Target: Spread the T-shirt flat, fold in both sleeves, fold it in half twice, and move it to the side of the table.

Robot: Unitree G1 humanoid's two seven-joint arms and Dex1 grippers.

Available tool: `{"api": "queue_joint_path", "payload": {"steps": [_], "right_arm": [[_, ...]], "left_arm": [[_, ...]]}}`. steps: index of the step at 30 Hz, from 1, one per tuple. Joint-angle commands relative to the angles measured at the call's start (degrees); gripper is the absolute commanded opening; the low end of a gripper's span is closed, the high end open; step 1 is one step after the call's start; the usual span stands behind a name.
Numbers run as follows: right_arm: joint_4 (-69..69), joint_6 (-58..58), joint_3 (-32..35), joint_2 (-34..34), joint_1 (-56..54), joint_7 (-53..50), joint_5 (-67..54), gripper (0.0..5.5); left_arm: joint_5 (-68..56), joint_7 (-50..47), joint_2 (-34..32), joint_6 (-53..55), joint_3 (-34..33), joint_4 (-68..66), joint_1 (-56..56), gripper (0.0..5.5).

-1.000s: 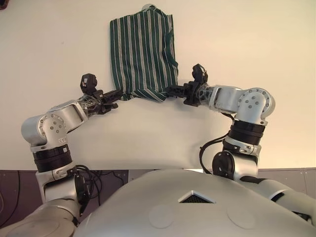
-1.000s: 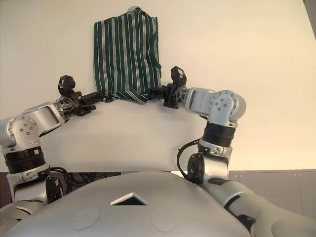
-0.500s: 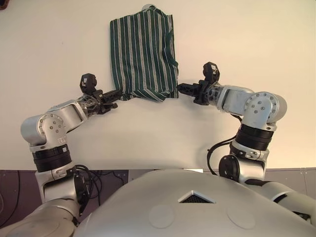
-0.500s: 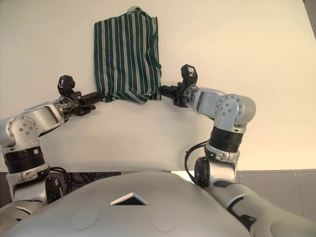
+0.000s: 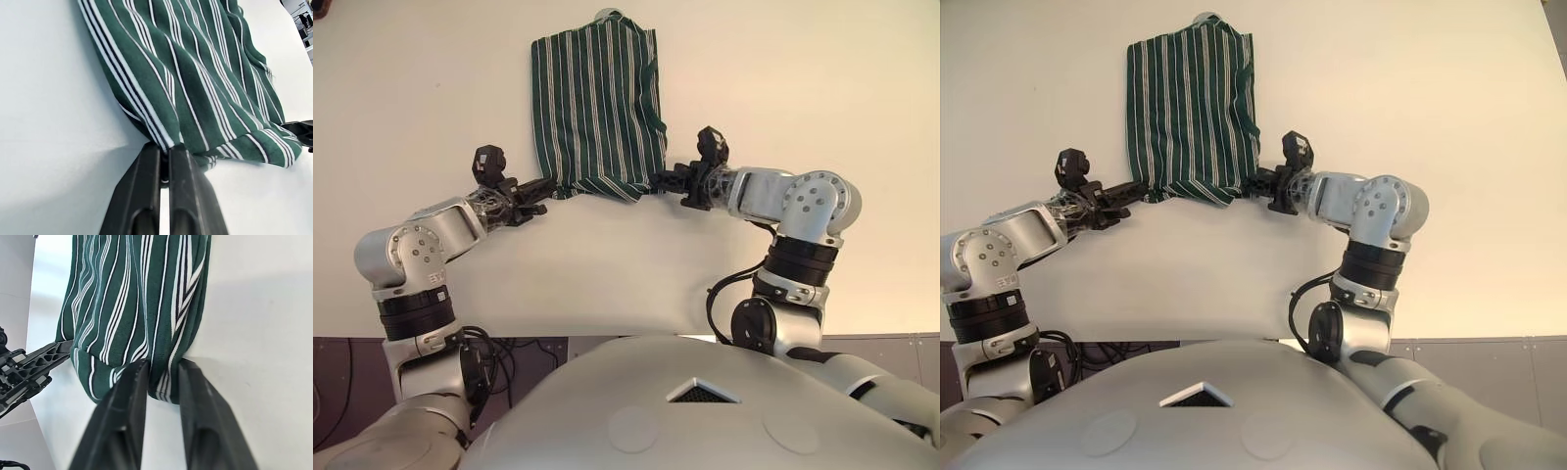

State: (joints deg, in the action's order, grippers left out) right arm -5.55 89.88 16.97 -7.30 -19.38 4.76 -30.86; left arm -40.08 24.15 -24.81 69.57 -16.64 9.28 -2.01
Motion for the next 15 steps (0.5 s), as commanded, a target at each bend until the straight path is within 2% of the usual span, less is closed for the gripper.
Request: {"api": "queue_joint_path", "payload": {"steps": [1, 3, 9, 15], "right_arm": [[2.6, -1.4, 0.8, -4.2, 0.6, -1.2, 1.5, 0.27], [3.1, -2.4, 1.8, -4.8, 0.3, -1.3, 0.9, 0.02], [1.5, -2.5, 3.3, -4.9, -0.1, -1.0, -1.1, 0.02], [-3.3, 2.1, 5.1, 0.3, -0.2, 3.6, -5.5, 0.02]], "left_arm": [[0.4, -0.3, -0.7, 0.5, 0.5, 0.1, -0.2, 0.00], [0.4, -0.3, -0.6, 0.5, 0.6, 0.2, -0.3, 0.00], [-0.1, -0.2, -0.3, 0.9, 0.9, 1.1, 0.1, 0.00], [-3.1, -0.2, 0.7, 3.0, -1.4, 5.0, 1.8, 0.00]]}}
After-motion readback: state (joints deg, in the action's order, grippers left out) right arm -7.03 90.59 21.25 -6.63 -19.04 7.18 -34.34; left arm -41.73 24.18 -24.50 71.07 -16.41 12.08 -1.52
